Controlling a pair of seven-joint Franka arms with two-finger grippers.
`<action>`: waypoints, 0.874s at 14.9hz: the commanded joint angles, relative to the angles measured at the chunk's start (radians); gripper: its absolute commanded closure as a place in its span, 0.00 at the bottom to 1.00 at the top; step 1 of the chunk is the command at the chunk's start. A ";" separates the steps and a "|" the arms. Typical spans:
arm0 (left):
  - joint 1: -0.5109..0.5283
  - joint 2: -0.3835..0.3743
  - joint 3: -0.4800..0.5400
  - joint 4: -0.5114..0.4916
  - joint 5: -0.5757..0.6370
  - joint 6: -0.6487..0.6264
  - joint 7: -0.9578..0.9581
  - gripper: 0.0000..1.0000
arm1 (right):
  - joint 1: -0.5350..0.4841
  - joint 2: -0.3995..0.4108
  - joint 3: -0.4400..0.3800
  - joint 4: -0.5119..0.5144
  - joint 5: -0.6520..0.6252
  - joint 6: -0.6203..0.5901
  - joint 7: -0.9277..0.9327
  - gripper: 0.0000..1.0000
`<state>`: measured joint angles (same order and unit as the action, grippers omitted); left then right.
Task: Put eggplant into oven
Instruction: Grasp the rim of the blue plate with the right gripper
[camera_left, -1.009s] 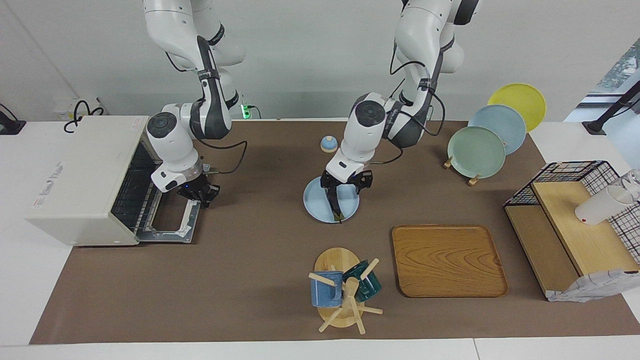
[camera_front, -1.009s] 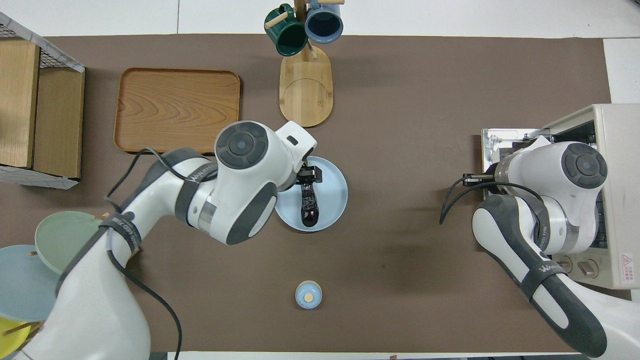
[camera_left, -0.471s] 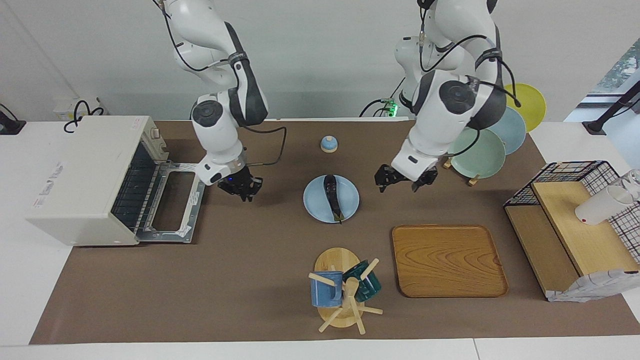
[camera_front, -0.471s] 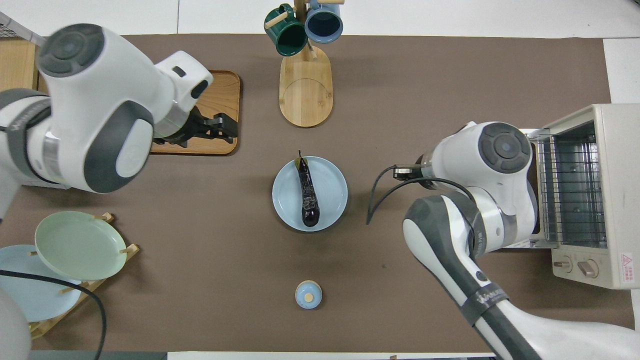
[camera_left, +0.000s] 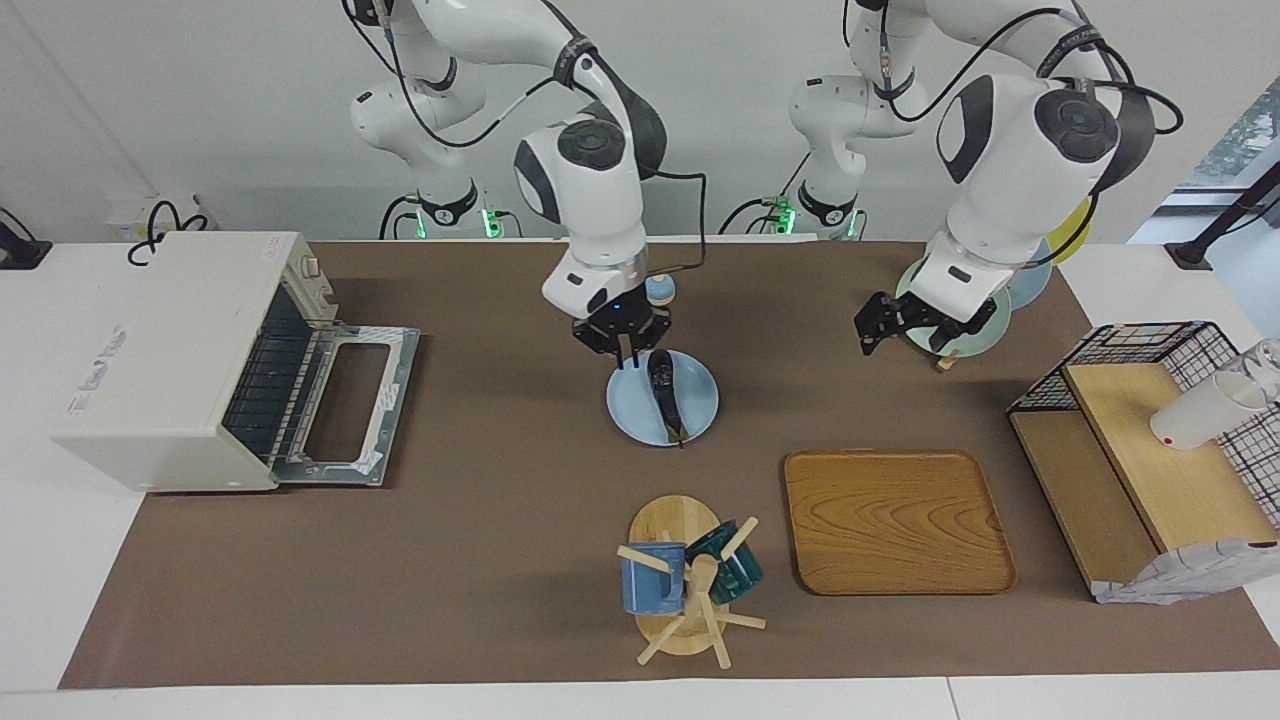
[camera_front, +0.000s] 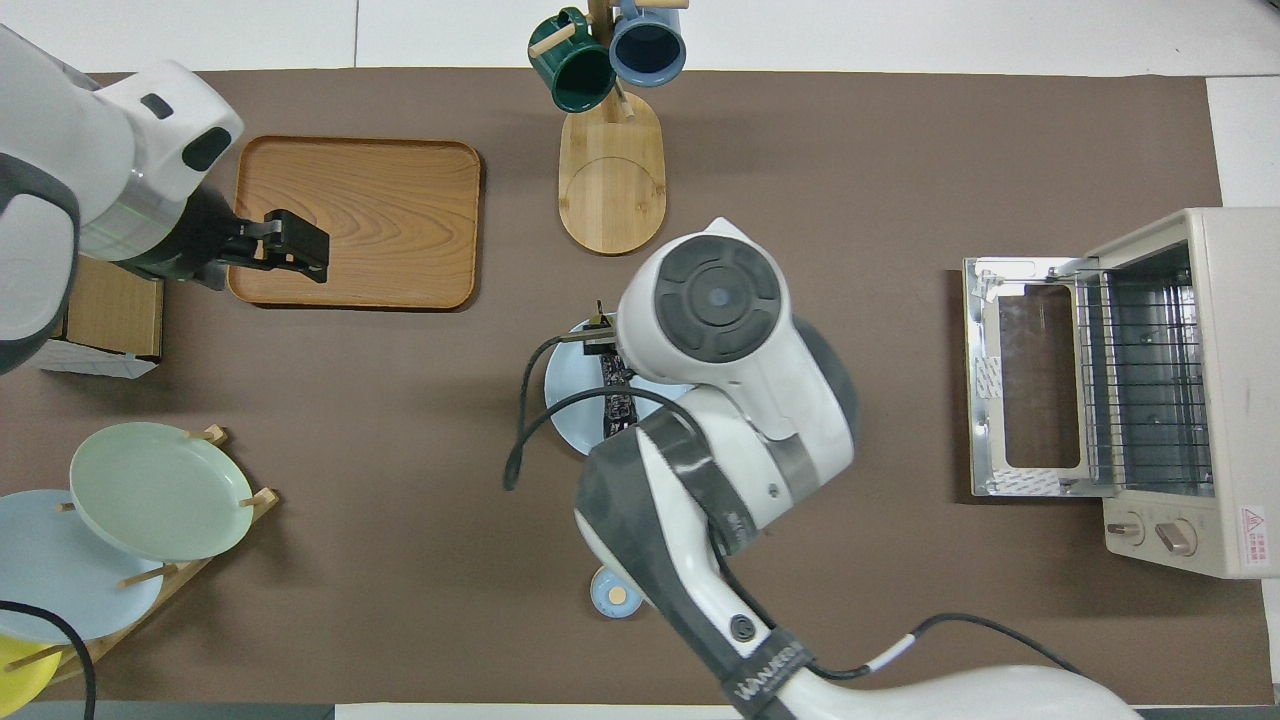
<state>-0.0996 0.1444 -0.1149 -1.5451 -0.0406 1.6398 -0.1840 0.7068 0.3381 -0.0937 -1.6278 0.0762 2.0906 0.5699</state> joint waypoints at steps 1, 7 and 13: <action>0.034 -0.064 -0.009 -0.052 0.016 -0.046 0.041 0.00 | 0.087 0.195 -0.006 0.213 -0.027 -0.005 0.141 0.79; 0.051 -0.178 -0.009 -0.181 0.016 -0.037 0.060 0.00 | 0.158 0.173 -0.006 -0.007 -0.095 0.256 0.134 0.79; 0.049 -0.170 -0.009 -0.116 0.013 -0.060 0.049 0.00 | 0.169 0.137 -0.003 -0.121 -0.108 0.325 0.048 0.69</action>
<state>-0.0611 -0.0144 -0.1162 -1.6736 -0.0400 1.5953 -0.1403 0.8723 0.5233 -0.0955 -1.6825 -0.0103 2.3825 0.6382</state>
